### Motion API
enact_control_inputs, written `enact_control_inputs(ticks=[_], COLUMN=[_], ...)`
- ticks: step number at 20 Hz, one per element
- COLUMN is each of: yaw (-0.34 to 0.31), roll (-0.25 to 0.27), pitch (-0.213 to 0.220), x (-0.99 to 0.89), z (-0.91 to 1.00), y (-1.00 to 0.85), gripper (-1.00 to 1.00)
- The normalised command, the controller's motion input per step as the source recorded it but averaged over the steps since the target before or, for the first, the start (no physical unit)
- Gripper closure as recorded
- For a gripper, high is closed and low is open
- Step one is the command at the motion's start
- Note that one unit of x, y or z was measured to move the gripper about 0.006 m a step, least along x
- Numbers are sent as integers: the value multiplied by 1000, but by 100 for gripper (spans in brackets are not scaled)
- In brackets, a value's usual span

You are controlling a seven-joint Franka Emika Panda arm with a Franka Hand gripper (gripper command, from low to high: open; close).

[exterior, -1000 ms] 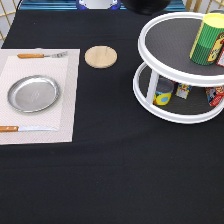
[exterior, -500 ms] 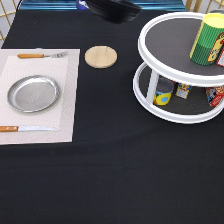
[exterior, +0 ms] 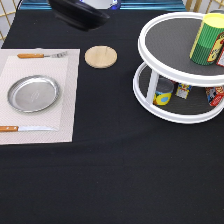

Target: Pick up the bowl from the lazy Susan and put bowl on the plate

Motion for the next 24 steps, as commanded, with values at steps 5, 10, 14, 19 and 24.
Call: enact_control_inputs(ticks=[5, 10, 14, 19, 24], yaw=[-196, -282, -344, -369, -363], roll=[0, 0, 0, 0, 0], pitch=[-7, -19, -30, -3, -19], x=[-79, -224, -215, -86, -55], z=[-784, -790, -762, -459, -215], y=[-517, -214, -72, -52, -45], gripper=[100, 100, 100, 100, 100])
